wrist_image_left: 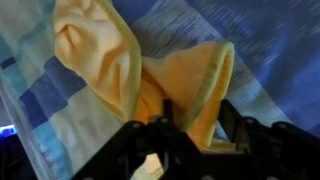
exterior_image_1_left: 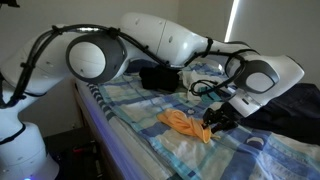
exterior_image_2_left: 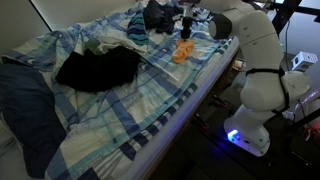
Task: Fold the orange towel twice
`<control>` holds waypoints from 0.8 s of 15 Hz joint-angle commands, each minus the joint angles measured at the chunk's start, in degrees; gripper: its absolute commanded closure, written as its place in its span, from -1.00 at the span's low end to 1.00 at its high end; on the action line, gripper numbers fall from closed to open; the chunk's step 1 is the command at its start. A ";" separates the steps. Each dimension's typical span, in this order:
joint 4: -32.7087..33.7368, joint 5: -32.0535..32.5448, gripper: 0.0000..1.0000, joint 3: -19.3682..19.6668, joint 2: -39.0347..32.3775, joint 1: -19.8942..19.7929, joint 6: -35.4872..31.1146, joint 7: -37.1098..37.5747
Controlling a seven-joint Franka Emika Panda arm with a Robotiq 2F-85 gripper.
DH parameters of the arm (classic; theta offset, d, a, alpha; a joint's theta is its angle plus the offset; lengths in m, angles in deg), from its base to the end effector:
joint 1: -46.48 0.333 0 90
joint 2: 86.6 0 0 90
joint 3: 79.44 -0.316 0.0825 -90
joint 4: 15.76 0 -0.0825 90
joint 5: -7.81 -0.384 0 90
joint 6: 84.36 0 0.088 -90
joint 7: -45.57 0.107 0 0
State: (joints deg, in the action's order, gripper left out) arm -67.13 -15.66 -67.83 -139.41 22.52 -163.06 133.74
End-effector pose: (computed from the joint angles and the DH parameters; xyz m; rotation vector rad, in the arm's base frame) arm 0.6498 -0.3362 0.3191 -1.4743 2.6433 0.7639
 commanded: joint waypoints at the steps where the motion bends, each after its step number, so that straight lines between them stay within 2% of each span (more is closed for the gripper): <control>1: 2.63 1.00 0.58 0.03 -0.20 0.65 4.87 1.51; 3: 2.91 1.20 0.86 0.06 0.53 1.00 6.65 1.28; 6: 2.99 1.54 0.98 0.31 2.13 1.72 8.05 0.88; 9: 1.96 2.31 0.90 0.63 4.77 2.87 8.28 0.43; 12: 0.39 4.16 0.93 0.82 7.93 4.47 8.30 -0.21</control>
State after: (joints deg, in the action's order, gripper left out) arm -64.09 -13.44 -67.68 -135.65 25.18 -156.10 133.74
